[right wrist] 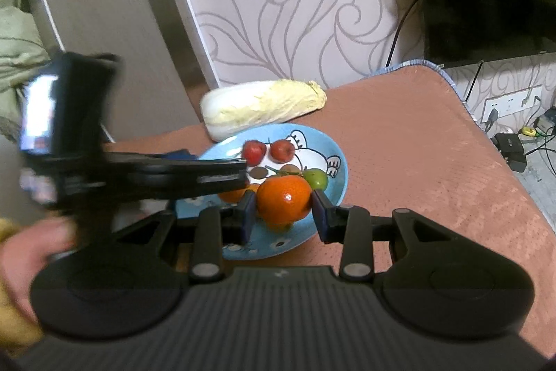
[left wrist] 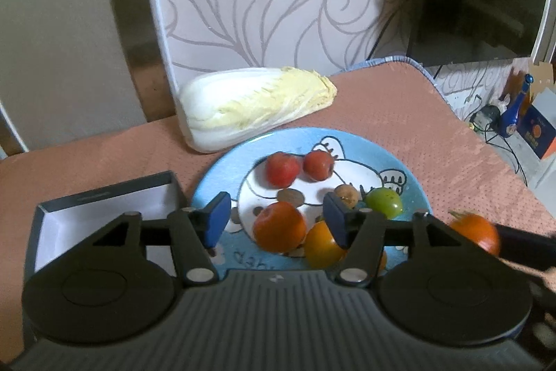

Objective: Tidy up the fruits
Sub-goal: 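Open the left tool to drop the red fruit on the plate while the right releases the tangerine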

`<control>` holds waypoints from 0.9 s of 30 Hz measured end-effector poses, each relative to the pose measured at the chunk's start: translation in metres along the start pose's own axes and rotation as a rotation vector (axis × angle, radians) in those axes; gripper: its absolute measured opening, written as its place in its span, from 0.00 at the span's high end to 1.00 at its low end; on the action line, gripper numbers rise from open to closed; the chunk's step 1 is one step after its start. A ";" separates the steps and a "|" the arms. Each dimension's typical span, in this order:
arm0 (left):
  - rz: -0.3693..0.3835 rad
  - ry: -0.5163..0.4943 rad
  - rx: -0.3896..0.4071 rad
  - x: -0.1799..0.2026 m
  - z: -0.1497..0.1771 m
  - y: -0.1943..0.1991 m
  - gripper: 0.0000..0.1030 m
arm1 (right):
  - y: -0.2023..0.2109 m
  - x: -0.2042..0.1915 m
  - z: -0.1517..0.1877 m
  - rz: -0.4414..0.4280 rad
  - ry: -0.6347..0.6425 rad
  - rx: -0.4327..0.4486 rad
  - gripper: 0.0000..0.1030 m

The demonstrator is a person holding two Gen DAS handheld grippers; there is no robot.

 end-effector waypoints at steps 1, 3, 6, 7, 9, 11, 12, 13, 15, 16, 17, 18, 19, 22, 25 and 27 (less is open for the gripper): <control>0.002 0.014 -0.001 -0.004 0.000 0.004 0.37 | -0.006 0.000 0.000 -0.001 0.004 -0.008 0.63; 0.001 0.038 -0.007 -0.012 0.002 0.010 0.37 | -0.018 -0.001 0.000 -0.004 0.016 -0.023 0.63; -0.006 0.058 -0.018 -0.023 0.006 0.021 0.37 | -0.038 -0.003 0.003 -0.010 0.026 -0.053 0.63; -0.009 0.059 -0.020 -0.024 0.008 0.025 0.37 | -0.045 -0.004 0.004 -0.011 0.023 -0.064 0.63; -0.024 0.060 -0.023 -0.028 0.010 0.031 0.37 | -0.057 -0.005 0.006 -0.010 0.025 -0.081 0.62; -0.006 0.066 -0.033 -0.030 0.012 0.036 0.37 | -0.063 -0.007 0.004 0.012 0.038 -0.073 0.61; -0.004 0.069 -0.030 -0.031 0.012 0.040 0.37 | -0.066 -0.007 0.002 0.023 0.047 -0.072 0.59; -0.005 0.068 -0.028 -0.032 0.013 0.043 0.36 | -0.067 -0.008 0.000 0.025 0.051 -0.065 0.58; -0.010 0.062 -0.026 -0.034 0.014 0.047 0.35 | -0.067 -0.009 -0.006 0.018 0.038 -0.037 0.55; -0.018 0.059 -0.024 -0.035 0.014 0.049 0.32 | -0.065 -0.010 -0.009 0.008 0.029 -0.029 0.55; -0.031 0.059 -0.024 -0.036 0.015 0.051 0.30 | -0.062 -0.011 -0.012 -0.001 0.018 -0.021 0.55; -0.038 0.057 -0.025 -0.037 0.017 0.053 0.30 | -0.058 -0.012 -0.015 -0.007 0.008 -0.014 0.55; -0.039 0.055 -0.024 -0.037 0.017 0.055 0.30 | -0.052 -0.014 -0.018 -0.010 -0.001 -0.006 0.55; -0.058 0.045 -0.023 -0.037 0.019 0.061 0.30 | -0.026 -0.019 -0.023 0.000 -0.028 -0.003 0.55; -0.049 0.038 -0.015 -0.033 0.021 0.072 0.28 | 0.010 -0.026 -0.025 -0.008 -0.036 0.021 0.55; -0.038 0.032 -0.011 -0.029 0.022 0.078 0.25 | 0.033 -0.029 -0.023 -0.013 -0.031 0.033 0.55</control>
Point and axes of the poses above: each gripper's, at about its wrist camera, not at the fingertips, and y roughly against the way its jaws point, x to its right, z to its underside, the point moved 6 cm from there along -y, roughly the way its jaws point, and after that the axes turned 9 degrees about x, right-handed, at the moved point
